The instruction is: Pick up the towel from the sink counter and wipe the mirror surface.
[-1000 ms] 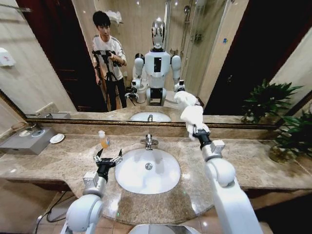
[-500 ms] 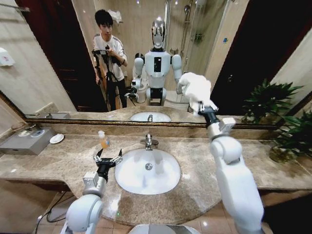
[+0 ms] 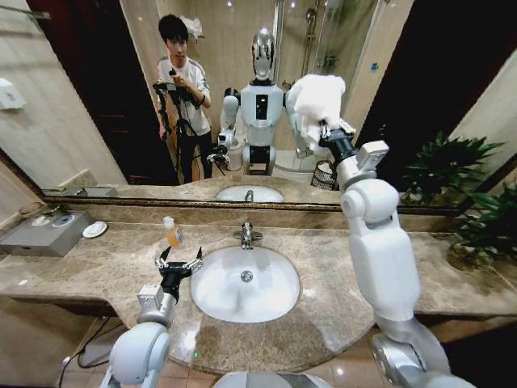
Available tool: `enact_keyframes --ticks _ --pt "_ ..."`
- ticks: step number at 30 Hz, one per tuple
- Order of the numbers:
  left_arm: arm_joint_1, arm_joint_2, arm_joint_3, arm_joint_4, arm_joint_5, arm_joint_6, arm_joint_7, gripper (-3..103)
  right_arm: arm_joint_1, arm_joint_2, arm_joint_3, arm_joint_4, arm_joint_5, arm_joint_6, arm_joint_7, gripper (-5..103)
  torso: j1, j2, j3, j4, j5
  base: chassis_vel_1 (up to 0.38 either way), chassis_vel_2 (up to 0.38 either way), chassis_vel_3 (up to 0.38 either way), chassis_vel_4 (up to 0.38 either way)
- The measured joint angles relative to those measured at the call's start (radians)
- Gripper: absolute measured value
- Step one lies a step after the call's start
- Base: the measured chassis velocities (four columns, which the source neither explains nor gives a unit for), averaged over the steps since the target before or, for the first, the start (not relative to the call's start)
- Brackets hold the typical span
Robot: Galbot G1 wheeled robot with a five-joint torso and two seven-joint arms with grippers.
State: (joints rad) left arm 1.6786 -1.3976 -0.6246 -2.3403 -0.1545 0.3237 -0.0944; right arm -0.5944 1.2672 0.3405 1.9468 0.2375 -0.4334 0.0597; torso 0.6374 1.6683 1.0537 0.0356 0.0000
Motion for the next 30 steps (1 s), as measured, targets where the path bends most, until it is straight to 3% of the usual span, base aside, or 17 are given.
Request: enact_keyframes --ticks 9,22,30 --pt "0.000 0.000 0.000 0.000 0.000 0.000 0.000 100 -0.089 -0.017 0.000 0.004 0.001 0.022 -0.011 12 0.000 0.000 0.000 0.0001 0.0001 0.000 0.000 0.000 0.000" --pt "0.000 0.000 0.000 0.000 0.000 0.000 0.000 100 0.141 -0.026 0.011 0.000 0.049 -0.035 0.000 12 0.000 0.000 0.000 0.0003 -0.0005 0.000 0.000 0.000 0.000" --pt "0.000 0.000 0.000 0.000 0.000 0.000 0.000 100 0.013 -0.004 -0.021 -0.010 0.016 -0.007 -0.008 12 0.000 0.000 0.000 0.0003 0.0000 0.000 0.000 0.000 0.000"
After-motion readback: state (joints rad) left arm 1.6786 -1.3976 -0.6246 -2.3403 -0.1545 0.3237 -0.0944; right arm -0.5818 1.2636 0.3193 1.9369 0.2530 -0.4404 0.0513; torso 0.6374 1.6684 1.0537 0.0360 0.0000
